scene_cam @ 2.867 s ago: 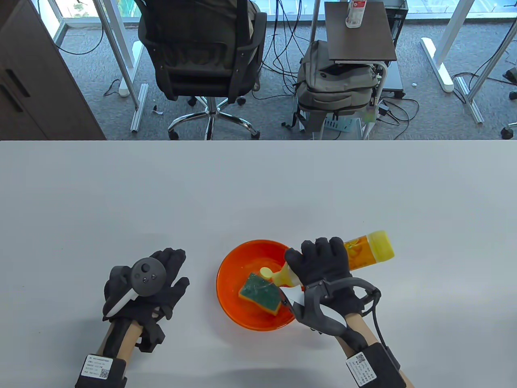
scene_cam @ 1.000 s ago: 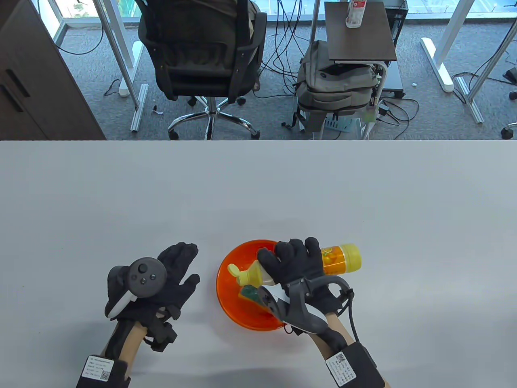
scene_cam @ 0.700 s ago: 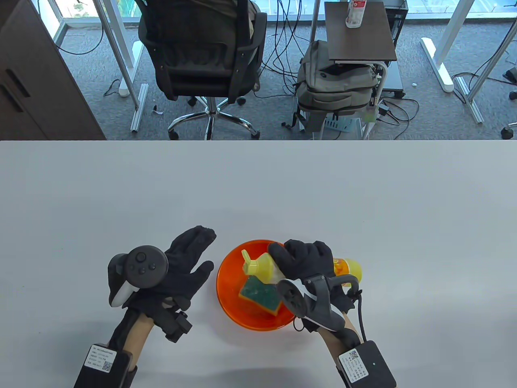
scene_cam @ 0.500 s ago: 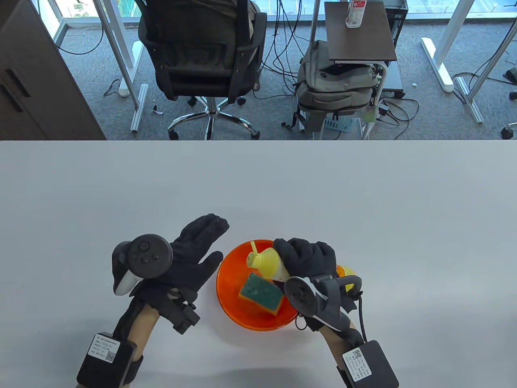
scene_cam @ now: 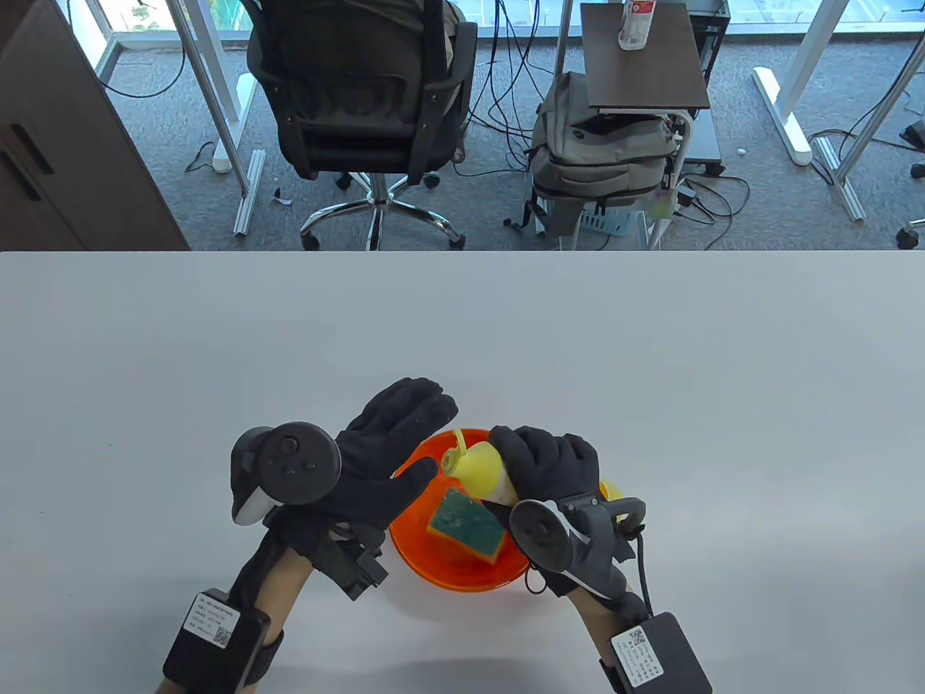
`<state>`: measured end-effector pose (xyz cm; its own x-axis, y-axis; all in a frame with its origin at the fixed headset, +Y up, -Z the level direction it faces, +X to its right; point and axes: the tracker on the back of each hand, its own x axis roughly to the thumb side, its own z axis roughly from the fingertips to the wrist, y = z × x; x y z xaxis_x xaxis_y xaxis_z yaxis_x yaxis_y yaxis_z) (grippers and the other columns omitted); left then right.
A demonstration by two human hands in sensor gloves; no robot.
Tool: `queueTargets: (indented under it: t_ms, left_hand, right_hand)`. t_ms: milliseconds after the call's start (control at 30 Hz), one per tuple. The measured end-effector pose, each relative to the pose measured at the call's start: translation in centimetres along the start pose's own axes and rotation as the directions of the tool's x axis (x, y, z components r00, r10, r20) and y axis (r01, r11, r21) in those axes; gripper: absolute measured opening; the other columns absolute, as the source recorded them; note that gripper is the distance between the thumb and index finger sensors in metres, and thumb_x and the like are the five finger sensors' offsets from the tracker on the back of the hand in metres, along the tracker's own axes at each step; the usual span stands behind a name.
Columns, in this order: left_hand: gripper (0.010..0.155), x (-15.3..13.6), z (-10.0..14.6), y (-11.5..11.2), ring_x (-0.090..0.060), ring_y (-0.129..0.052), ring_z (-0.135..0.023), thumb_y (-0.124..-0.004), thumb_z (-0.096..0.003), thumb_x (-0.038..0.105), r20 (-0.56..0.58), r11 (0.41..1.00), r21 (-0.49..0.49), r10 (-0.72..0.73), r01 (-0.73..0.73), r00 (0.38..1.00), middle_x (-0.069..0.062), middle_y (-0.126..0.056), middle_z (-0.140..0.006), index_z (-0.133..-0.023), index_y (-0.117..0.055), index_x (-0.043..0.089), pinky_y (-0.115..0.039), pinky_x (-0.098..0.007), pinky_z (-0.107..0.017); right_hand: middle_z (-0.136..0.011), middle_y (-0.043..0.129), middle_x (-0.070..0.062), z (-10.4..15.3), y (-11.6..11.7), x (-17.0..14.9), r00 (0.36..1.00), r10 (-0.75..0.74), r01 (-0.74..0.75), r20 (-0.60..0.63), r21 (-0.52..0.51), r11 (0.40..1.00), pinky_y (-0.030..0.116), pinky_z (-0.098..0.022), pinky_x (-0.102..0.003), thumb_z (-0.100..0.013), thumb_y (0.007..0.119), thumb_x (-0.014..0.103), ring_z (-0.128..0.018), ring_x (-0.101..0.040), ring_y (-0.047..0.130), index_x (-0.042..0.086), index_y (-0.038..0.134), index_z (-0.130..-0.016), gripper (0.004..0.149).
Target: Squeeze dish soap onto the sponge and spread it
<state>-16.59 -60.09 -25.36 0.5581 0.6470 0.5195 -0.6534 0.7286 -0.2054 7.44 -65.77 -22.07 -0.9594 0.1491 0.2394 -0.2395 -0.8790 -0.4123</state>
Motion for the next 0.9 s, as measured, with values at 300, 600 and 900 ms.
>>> queueTargets:
  t_ms: [300,600,900]
  left_hand:
    - [0.061,0.2,-0.2,-1.5,-0.022,-0.049,-0.120,-0.064,-0.0434,0.060,0.006,0.989,-0.011,-0.147,0.147,0.989,0.018,-0.057,-0.119,-0.102,-0.070,0.043,-0.043,-0.065,-0.084]
    - [0.062,-0.1,0.3,-1.8,-0.020,-0.052,-0.120,-0.066,-0.0432,0.059,-0.017,0.974,0.001,-0.227,0.227,0.974,0.019,-0.057,-0.119,-0.103,-0.067,0.044,-0.045,-0.065,-0.084]
    - [0.068,0.0,0.3,-3.2,-0.025,-0.043,-0.121,-0.066,-0.0449,0.056,-0.015,0.973,-0.055,-0.226,0.225,0.974,0.015,-0.044,-0.122,-0.108,-0.041,0.046,-0.043,-0.065,-0.084]
  right_hand:
    - [-0.091,0.077,0.012,0.1,0.1,0.5,0.998,0.052,-0.053,0.038,0.016,0.998,0.068,-0.073,-0.051,-0.024,0.098,0.055,-0.077,-0.021,0.094,0.046,0.058,-0.094,0.081]
    - [-0.091,0.077,0.009,-0.3,-0.5,-0.9,0.996,-0.060,0.060,-0.069,0.010,0.998,0.069,-0.071,-0.052,-0.024,0.098,0.055,-0.076,-0.023,0.094,0.043,0.058,-0.094,0.081]
    - [-0.090,0.078,0.007,-0.2,-0.7,-0.7,0.993,-0.083,0.083,-0.084,-0.003,0.997,0.069,-0.070,-0.053,-0.026,0.098,0.053,-0.074,-0.024,0.095,0.040,0.060,-0.095,0.080]
